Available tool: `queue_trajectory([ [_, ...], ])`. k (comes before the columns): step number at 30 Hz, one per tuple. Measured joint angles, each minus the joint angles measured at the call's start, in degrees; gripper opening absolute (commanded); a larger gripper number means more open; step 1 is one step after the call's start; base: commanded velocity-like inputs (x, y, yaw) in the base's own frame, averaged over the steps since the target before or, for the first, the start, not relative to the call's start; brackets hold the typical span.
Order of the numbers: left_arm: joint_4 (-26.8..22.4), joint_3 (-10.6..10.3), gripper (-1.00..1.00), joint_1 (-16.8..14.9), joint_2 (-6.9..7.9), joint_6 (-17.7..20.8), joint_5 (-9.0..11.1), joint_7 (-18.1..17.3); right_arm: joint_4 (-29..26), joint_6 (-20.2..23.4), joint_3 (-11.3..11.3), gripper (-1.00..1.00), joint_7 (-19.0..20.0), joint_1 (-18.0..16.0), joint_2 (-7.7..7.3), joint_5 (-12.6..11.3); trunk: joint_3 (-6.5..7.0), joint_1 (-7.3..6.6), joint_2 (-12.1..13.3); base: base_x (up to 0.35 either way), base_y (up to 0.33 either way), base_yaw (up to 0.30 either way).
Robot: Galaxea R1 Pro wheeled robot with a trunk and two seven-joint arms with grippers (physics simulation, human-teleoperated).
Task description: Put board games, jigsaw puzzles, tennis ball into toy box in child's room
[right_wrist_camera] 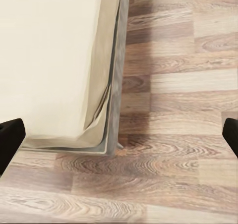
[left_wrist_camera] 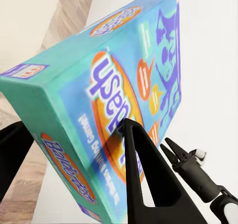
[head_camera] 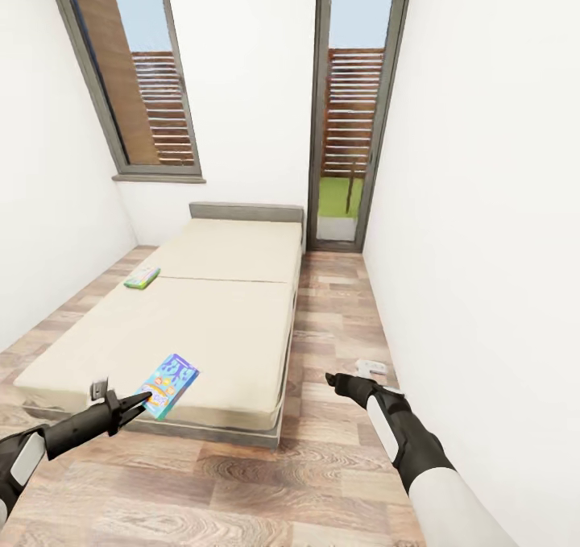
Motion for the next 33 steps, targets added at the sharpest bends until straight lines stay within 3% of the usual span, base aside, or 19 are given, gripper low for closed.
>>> queue_trajectory([
  [6, 0.0, 0.0, -1.0, 0.0, 0.02, 0.0, -0.1, 0.0, 0.0, 0.0, 0.0, 1.0, 0.0, 0.0, 0.0, 0.0, 1.3, -1.34, 2.4, -0.154, 0.0, 0.269],
  [33, 0.1, 0.1, -1.0, 0.0, 0.06, 0.2, -0.2, 0.2, 0.0, 0.1, 0.0, 1.0, 0.1, 0.0, -0.02, 0.0, 6.9, -7.29, 13.3, -0.003, 0.0, 0.278],
])
